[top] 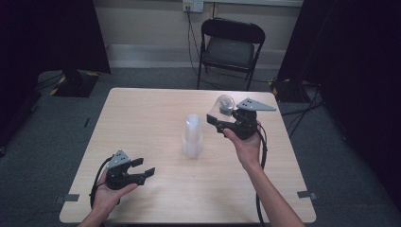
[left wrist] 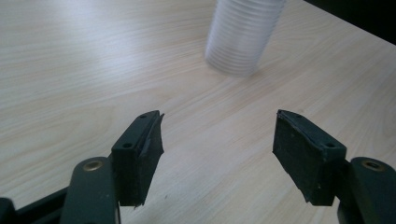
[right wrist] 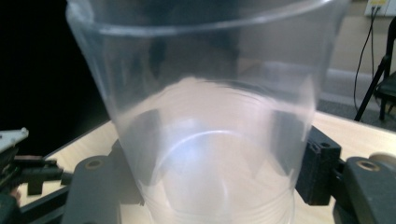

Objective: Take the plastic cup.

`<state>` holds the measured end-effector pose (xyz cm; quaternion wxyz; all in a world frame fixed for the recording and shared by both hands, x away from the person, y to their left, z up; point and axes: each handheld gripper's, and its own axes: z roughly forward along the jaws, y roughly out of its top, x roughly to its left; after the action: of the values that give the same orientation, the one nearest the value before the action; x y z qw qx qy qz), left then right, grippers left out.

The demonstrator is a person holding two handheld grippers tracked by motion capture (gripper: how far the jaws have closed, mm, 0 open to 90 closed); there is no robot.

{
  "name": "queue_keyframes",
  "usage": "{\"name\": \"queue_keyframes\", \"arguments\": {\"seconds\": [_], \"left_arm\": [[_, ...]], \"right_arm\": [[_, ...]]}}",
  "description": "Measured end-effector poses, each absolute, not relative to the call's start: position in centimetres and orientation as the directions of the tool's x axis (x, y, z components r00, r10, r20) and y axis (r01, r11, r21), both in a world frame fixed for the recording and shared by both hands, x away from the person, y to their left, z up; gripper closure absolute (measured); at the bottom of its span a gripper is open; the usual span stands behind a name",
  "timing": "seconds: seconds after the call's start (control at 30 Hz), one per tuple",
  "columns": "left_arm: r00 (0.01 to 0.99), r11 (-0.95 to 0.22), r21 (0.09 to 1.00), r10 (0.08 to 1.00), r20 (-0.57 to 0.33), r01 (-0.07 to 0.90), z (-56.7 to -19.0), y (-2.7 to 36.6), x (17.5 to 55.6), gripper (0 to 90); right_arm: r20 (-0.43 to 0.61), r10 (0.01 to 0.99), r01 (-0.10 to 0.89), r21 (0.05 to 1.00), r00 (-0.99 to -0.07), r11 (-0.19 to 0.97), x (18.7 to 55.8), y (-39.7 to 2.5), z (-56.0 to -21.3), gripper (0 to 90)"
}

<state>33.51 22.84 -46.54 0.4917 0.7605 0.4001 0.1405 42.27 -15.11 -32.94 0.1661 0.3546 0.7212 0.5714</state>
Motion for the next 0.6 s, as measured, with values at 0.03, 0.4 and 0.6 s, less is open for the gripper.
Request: {"name": "queue_keyframes", "arguments": {"seconds": [0.03, 0.4, 0.6], "left_arm": [[0.644, -0.198, 0.862, 0.745, -0.177, 0.467, -46.4, 22.7, 33.5, 33.0], [0.631, -0.189, 0.864, 0.756, -0.176, 0.467, -45.4, 21.8, 34.0, 30.2], [0.673, -0.242, 0.87, 0.728, -0.13, 0.429, -44.3, 20.8, 33.9, 30.2]], "right_arm": [[0.172, 0.701, 0.329, 0.94, -0.692, 0.094, 42.1, -15.3, -33.2, 33.6], [0.244, 0.685, 0.416, 0.904, -0.686, 0.094, 40.7, -16.1, -36.1, 33.6], [0.297, 0.664, 0.467, 0.88, -0.686, 0.088, 40.0, -15.9, -37.6, 33.7]]}}
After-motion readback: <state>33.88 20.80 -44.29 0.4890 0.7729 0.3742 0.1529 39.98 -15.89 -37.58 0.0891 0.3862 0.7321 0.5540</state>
